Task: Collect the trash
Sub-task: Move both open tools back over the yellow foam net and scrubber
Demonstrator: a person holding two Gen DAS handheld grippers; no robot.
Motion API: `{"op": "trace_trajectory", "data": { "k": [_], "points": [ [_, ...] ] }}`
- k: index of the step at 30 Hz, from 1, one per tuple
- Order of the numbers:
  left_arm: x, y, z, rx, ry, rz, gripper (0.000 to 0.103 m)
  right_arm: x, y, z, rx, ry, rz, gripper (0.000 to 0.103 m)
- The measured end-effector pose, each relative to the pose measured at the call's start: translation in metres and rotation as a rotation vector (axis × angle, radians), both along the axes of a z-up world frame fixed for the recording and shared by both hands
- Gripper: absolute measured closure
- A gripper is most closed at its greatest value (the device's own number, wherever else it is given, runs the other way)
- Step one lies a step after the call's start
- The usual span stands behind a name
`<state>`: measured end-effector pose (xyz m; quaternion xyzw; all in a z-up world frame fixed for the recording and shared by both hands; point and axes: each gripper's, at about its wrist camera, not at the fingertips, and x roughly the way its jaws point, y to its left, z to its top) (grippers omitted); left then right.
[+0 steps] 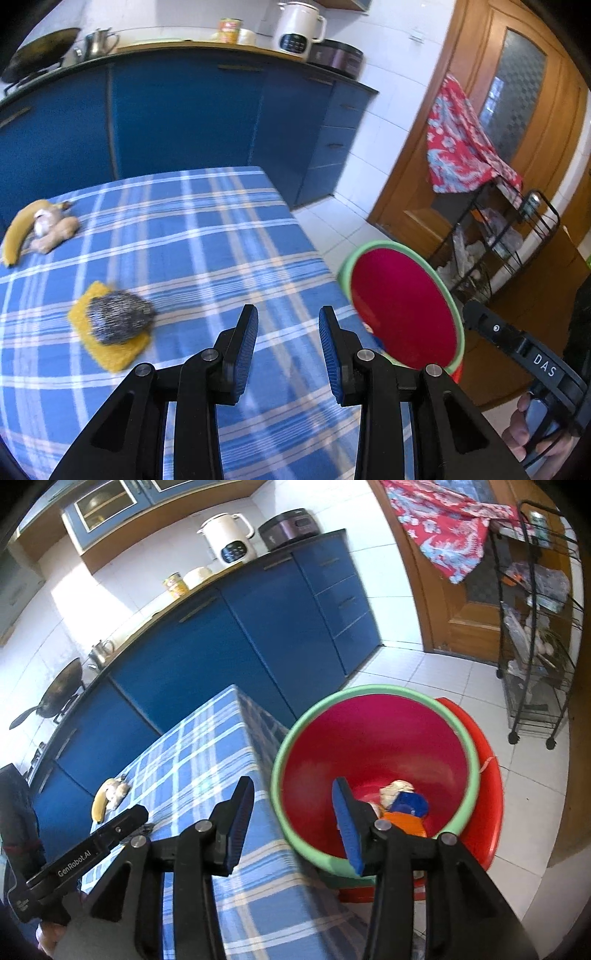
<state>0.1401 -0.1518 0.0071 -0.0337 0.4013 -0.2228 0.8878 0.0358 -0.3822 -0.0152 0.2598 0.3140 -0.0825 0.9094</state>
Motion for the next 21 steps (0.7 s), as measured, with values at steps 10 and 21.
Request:
{"op": "trace_trajectory", "data": {
  "k": [10,21],
  "points": [
    [0.0,0.06,0.005,0.0,-0.021,0.138,0.068,0.023,0.047,0.008,-0.013,-0.006,0.102,0.054],
    [0.004,0.117,-0.005,0.002,-0.006,0.265,0.068,0.049,0.104,0.011,-0.055,0.014,0.221,0.054]
  ]
}}
